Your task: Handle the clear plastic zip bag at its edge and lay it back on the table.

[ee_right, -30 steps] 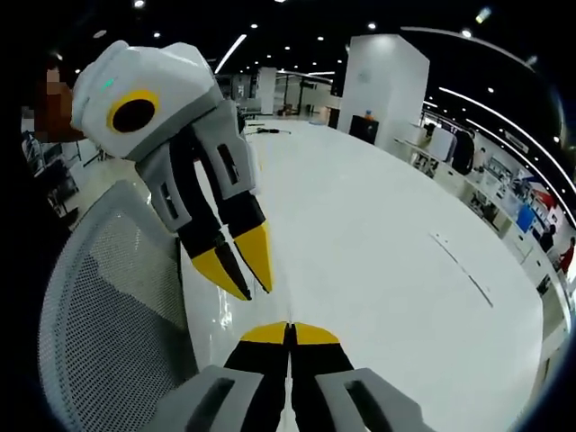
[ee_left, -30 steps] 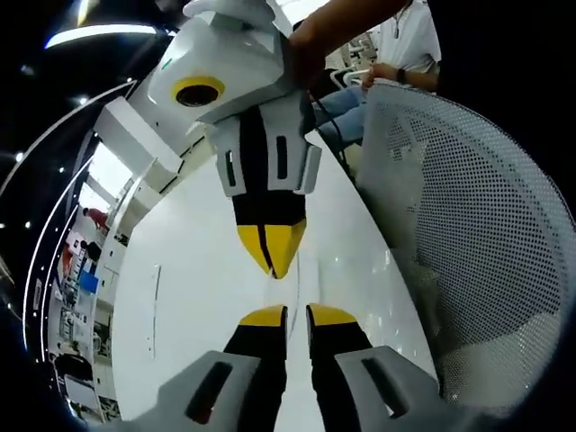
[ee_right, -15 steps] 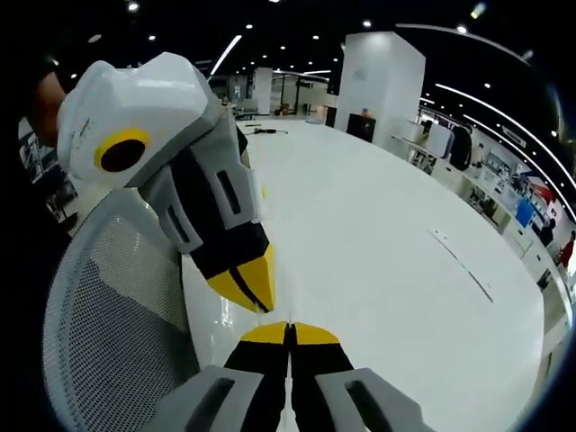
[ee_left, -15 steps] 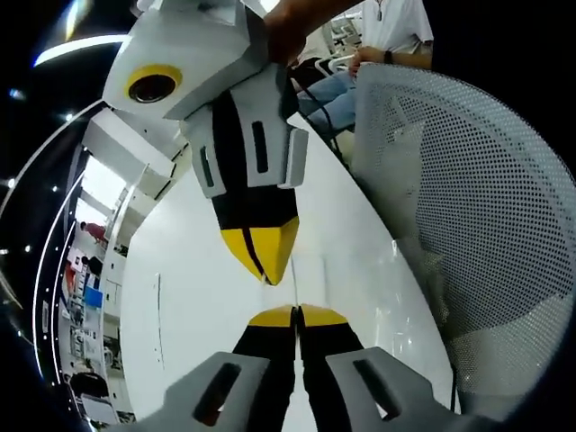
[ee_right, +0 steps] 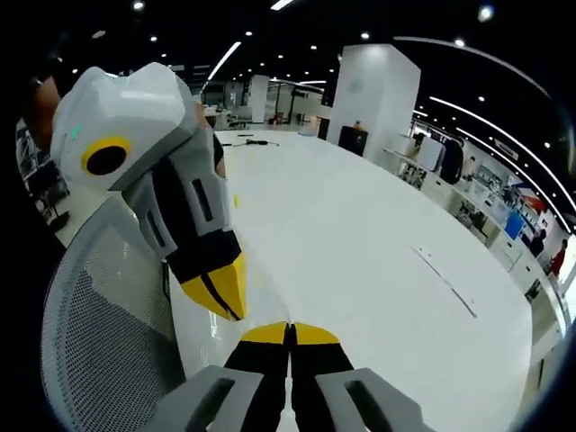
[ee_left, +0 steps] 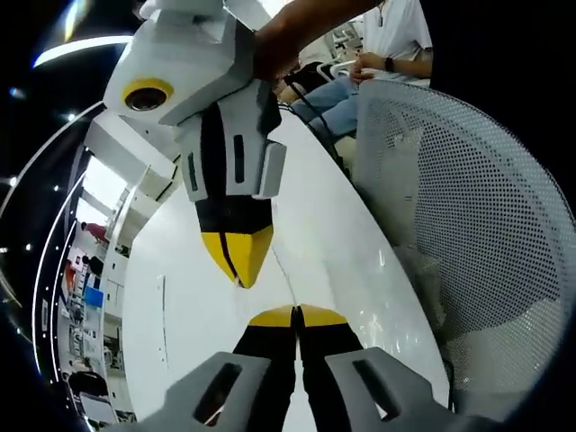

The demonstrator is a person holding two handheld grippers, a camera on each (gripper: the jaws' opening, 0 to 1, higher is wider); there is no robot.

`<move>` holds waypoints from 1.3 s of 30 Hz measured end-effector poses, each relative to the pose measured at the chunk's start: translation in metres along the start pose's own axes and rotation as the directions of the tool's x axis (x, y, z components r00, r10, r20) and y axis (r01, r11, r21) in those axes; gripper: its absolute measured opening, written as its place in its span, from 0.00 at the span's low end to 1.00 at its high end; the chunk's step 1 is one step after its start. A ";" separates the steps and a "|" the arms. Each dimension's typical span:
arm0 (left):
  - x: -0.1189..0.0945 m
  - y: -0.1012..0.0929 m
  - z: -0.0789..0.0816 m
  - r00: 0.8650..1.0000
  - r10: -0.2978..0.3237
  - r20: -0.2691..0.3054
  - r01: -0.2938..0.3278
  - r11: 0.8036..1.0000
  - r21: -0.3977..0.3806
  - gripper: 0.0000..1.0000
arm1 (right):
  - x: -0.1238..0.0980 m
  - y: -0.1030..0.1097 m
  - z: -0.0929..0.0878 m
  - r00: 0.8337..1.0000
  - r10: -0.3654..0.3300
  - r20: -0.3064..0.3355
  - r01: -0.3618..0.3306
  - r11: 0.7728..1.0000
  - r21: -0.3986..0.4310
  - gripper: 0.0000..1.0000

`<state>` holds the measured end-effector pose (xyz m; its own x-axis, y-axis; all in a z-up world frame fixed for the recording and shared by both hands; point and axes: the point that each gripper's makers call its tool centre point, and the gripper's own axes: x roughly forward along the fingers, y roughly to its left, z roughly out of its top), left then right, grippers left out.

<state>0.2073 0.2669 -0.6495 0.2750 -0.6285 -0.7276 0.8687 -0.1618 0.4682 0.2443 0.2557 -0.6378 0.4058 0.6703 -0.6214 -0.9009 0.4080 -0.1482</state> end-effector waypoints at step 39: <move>-0.021 0.026 -0.005 0.998 0.061 0.026 -0.056 0.986 -0.156 0.00 | -0.013 -0.031 0.044 0.989 -0.088 0.121 0.093 0.995 -0.037 0.00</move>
<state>0.2258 0.2796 -0.6248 0.3170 -0.6566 -0.6844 0.9054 -0.0054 0.4245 0.2740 0.2616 -0.5919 0.4990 0.7016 -0.5087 -0.8643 0.4452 -0.2338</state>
